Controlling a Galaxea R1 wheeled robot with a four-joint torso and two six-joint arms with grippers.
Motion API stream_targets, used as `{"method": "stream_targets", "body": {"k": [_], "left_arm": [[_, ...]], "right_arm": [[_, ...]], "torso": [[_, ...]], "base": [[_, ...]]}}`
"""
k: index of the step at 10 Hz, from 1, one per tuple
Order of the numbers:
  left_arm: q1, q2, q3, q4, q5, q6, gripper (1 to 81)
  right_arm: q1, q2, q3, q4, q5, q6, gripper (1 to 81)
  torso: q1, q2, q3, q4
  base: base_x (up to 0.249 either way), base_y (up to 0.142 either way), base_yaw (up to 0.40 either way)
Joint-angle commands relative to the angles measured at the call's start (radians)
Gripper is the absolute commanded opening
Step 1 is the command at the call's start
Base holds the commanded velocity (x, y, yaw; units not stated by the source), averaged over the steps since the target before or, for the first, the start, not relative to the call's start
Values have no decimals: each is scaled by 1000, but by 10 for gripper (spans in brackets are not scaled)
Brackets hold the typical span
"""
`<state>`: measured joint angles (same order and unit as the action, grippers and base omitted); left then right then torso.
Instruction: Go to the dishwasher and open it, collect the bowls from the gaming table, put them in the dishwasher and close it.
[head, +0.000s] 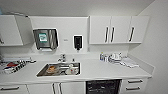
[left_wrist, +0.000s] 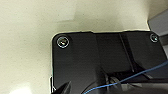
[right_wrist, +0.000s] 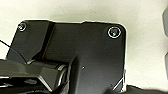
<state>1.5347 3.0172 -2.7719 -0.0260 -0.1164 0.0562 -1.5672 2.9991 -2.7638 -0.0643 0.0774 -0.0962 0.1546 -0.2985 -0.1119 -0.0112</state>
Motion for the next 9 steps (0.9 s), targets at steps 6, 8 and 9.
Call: {"method": "stream_targets", "body": {"k": [6,8,9], "left_arm": [[-54,-4,-5,3,49,7,811],[-54,-1,-5,3,49,7,811],[-54,-1,-5,3,49,7,811]], "right_arm": [[65,3,-6,-6,-54,-8,811],[63,3,-6,-6,-53,-8,811],[65,3,-6,-6,-54,-8,811]], "torso": [[-108,175,0,0],[-117,200,0,0],[-119,202,21,0]], "base": [[0,0,0],[0,0,0],[0,0,0]]}}
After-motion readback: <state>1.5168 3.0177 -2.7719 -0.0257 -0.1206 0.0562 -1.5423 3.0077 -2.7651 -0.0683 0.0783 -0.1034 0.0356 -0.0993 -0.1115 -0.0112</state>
